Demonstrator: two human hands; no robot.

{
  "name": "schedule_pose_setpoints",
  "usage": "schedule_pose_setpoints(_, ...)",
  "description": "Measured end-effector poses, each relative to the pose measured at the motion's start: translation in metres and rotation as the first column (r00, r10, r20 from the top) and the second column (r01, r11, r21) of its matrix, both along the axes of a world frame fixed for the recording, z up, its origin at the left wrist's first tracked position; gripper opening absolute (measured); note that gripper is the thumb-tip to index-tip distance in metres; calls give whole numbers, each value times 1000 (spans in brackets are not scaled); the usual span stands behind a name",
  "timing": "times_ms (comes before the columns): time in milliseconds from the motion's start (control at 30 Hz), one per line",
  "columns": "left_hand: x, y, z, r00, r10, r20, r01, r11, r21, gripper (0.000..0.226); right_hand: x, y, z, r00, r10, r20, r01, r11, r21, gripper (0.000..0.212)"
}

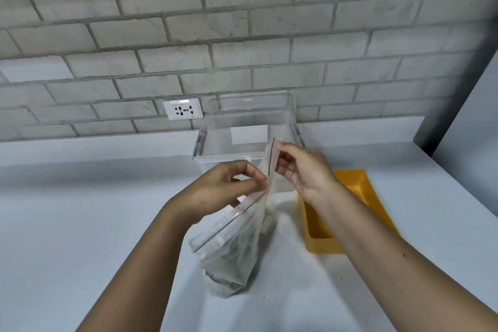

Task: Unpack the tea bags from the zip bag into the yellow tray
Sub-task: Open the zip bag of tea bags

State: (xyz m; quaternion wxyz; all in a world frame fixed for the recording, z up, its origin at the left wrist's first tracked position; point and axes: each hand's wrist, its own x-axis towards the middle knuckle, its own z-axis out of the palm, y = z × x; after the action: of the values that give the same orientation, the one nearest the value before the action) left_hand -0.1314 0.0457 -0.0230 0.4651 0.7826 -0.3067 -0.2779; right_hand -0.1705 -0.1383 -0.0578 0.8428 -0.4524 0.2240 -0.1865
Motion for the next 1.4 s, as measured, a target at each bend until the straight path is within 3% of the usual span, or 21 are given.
schedule_pose_setpoints(200,12,-26,4,985,134,-113,-144,986,-86,39,-1,1,8,989,132,-59,-136,989,-62,9)
schedule_pose_setpoints(500,23,-29,2,980,191,-59,-198,969,-145,14,1,6,14,980,198,-26,-199,964,-177,14)
schedule_pose_setpoints(600,24,-28,-1,974,216,-69,-225,960,-167,17,2,8,14,977,212,-30,-214,956,-201,15)
schedule_pose_setpoints(733,24,-28,-4,966,245,-82,-258,942,-215,12,3,10,16,982,179,-59,-189,932,-308,9)
schedule_pose_setpoints(867,24,-29,-2,953,279,-115,-300,914,-271,12,5,6,19,997,81,1,-78,965,-249,7)
schedule_pose_setpoints(967,24,-32,-1,935,330,-128,-353,888,-293,15,3,10,18,993,90,-73,-110,935,-337,15)
schedule_pose_setpoints(1067,27,-35,-1,913,389,-126,-408,854,-322,19,-1,16,18,976,161,-144,-210,868,-450,6)
schedule_pose_setpoints(1233,25,-29,-1,932,330,-149,-362,861,-358,36,0,12,23,986,134,-96,-162,887,-432,8)
schedule_pose_setpoints(1400,29,-28,-1,897,391,-207,-441,825,-352,29,-5,14,19,951,246,-185,-299,883,-363,12)
